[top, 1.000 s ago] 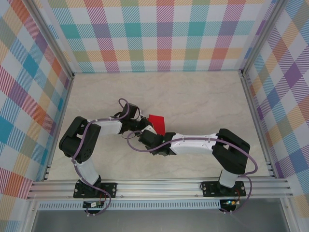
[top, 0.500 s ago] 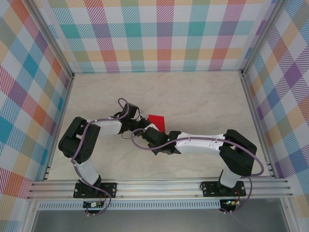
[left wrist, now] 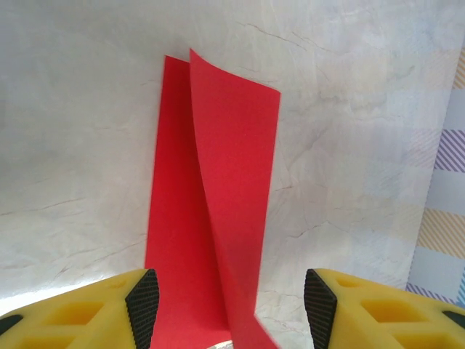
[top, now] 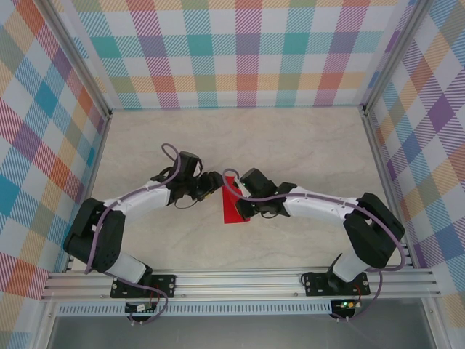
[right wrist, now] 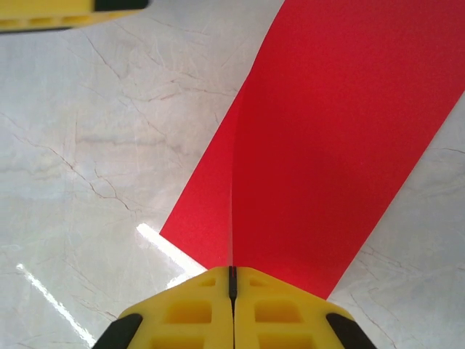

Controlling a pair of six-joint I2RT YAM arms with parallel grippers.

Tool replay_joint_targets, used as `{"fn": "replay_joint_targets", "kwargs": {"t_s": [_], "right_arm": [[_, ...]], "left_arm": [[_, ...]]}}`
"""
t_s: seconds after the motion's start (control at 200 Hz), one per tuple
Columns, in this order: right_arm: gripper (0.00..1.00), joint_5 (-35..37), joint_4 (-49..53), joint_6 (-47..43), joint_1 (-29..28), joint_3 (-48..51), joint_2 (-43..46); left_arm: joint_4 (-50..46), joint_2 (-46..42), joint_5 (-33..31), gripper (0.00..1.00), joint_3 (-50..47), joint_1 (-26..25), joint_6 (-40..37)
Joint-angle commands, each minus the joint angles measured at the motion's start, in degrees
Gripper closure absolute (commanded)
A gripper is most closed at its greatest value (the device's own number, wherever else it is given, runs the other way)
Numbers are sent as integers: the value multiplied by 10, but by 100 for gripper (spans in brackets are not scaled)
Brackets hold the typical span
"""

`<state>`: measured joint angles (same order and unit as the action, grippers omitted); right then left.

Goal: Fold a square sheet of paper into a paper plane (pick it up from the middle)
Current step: Fold the triangle a second time at the center of the table.

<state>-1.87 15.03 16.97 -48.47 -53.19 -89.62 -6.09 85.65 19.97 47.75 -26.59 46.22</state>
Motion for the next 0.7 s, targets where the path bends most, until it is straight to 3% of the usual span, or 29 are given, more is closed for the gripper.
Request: {"fn": "replay_joint_targets", "kwargs": {"t_s": [0.0,0.235,0.695], "right_arm": [[94,-104,-28,-19,34,8,-2],[92,-193,-28,-39,102,-1,-48],[89,-229,6,-94,153,-27,-96]], "left_arm": [[-28,-30,-20,43,-22,-2,-8],[-25,-46,8,54,-46,-10,-17],[-25,-12,17,58,-32,-52,-27]]}}
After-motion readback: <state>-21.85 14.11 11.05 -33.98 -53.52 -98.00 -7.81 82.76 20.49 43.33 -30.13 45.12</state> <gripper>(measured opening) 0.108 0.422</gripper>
